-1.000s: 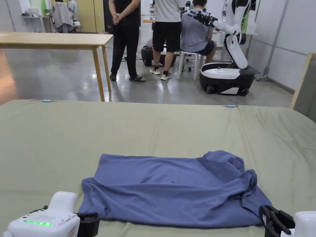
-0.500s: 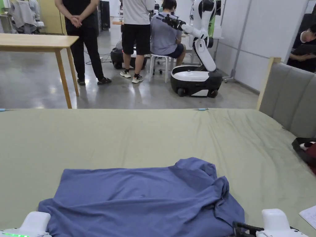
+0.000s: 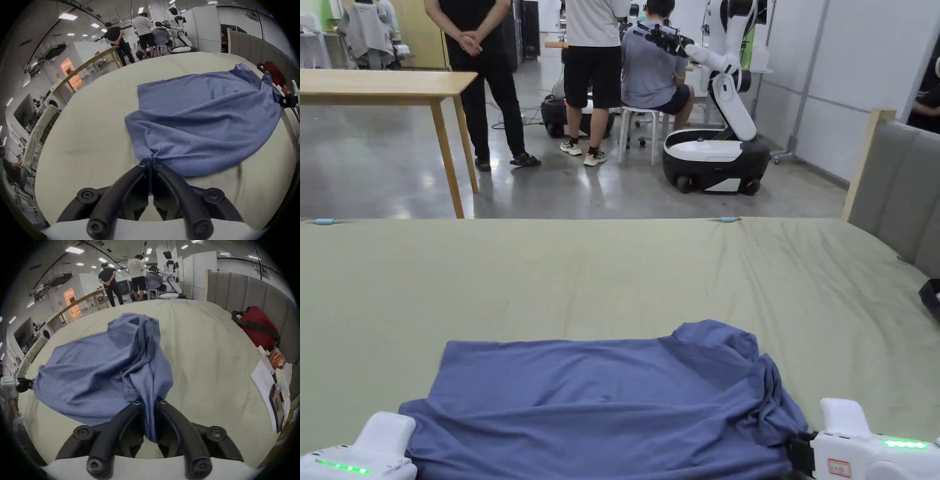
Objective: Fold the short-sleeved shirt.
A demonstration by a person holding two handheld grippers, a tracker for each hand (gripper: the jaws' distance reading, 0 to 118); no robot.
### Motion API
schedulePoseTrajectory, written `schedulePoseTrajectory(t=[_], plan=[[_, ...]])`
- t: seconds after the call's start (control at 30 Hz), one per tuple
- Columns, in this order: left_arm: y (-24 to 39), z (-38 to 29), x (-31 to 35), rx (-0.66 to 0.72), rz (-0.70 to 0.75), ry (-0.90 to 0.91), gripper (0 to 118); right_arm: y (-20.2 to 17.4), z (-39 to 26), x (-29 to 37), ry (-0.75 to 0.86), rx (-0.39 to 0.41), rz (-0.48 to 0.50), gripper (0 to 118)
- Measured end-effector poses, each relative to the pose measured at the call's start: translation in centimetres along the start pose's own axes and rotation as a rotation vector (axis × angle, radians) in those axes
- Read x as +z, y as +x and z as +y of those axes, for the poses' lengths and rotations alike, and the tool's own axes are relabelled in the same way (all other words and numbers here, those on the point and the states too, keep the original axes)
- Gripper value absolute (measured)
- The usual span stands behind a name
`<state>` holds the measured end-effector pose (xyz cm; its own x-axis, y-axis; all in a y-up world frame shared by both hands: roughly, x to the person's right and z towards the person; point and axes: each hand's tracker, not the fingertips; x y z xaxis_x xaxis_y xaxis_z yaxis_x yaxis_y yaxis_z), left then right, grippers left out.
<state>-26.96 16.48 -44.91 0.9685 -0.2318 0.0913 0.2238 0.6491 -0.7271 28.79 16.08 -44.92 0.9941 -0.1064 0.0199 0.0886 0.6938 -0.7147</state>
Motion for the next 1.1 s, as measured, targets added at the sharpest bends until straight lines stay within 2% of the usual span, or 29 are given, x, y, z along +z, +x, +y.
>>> schedulePoseTrajectory(t=[0.17,0.4,0.57,0.67,0.73,0.77,0.8,0.83,0.87,0.9,0.93,0.97,1.1], plan=[[-1.4,1.1,5.0,0.011,0.014,0.121,0,-1.4,1.3,6.4,0.112,0.069,0.039,12],[-3.2,-0.6,12.7,0.016,0.001,0.17,0,-1.8,-0.1,14.3,0.135,0.097,0.067,12],[-2.2,-5.9,13.5,0.025,-0.092,0.064,0,-1.0,-6.3,13.3,0.014,0.085,0.025,12],[-1.2,-9.1,11.7,0.048,-0.102,-0.016,0,-0.6,-10.2,10.7,-0.07,0.03,0.017,12],[-0.8,-10.3,11.5,0.069,-0.104,0.011,0,-0.5,-11.8,9.7,-0.072,0.015,-0.013,12],[-0.7,-10.6,11.9,0.081,-0.087,0.038,4,-0.3,-12.1,9.8,-0.057,0.003,-0.005,12],[-0.9,-10.5,12.4,0.089,-0.088,0.035,23,0.1,-12.1,9.9,-0.026,-0.015,0.005,21],[-1.4,-10.3,12.8,0.108,-0.077,0.044,54,0.0,-11.6,10.6,0.009,-0.013,-0.01,41],[-1.6,-10.2,13.6,0.12,-0.077,0.082,90,-0.2,-11.0,11.5,0.041,-0.007,-0.032,68],[-1.8,-9.9,14.6,0.124,-0.081,0.138,106,-0.5,-10.2,12.5,0.085,-0.005,-0.012,97],[-1.9,-9.3,15.7,0.139,-0.073,0.192,105,-1.0,-9.1,14.1,0.157,0.001,0.015,109],[-2.1,-8.6,16.2,0.141,-0.067,0.221,105,-1.7,-8.2,15.1,0.216,0.01,0.01,114],[-1.2,-5.2,19.0,0.166,-0.074,0.46,105,-6.2,-5.0,18.3,0.459,0.144,-0.014,114]])
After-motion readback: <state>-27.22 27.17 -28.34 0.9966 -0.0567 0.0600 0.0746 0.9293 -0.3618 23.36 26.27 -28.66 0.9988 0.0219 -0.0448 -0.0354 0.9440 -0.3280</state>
